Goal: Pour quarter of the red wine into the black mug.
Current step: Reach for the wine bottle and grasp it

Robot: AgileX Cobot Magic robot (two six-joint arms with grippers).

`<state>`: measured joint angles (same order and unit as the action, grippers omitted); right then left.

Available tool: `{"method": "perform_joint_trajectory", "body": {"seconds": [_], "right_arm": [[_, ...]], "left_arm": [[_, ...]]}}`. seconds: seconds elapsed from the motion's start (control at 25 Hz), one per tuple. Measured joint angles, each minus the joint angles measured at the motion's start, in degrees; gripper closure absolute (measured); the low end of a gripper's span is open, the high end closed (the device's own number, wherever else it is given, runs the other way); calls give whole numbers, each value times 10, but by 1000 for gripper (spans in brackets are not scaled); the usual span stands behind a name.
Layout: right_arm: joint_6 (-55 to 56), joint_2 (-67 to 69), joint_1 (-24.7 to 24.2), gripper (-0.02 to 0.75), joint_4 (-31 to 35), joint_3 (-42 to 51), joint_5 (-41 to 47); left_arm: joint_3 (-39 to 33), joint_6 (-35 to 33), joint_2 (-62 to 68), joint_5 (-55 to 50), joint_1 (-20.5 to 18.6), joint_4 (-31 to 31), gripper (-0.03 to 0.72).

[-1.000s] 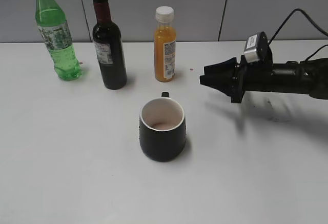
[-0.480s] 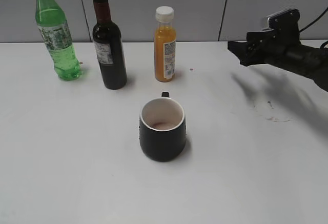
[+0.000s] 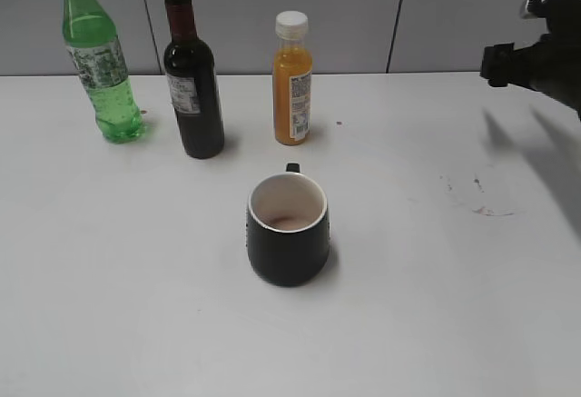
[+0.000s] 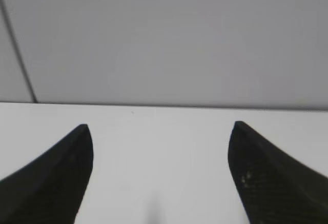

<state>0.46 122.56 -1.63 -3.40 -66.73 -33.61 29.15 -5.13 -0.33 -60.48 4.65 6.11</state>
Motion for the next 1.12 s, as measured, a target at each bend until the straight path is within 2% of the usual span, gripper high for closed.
{"method": "perform_joint_trajectory", "body": {"seconds": [0.16,0.48,0.72,0.8,0.96,1.12], "right_arm": [[-10,-48,-15,115,40,-9,181],[-14,-93,-23,144,39,-176,698],[-14,-96,-23,152,38,-288,955],[-14,-101,-23,152,38,-300,996],[-16,-131,-23,153,39,-291,1014],[-20,-197,-23,153,40,-232,1015]], "left_arm": [[0,0,0,0,0,0,99],[0,1,0,0,0,0,99],[0,1,0,0,0,0,99],[0,1,0,0,0,0,99],[0,1,0,0,0,0,99],[0,0,0,0,0,0,99]]}}
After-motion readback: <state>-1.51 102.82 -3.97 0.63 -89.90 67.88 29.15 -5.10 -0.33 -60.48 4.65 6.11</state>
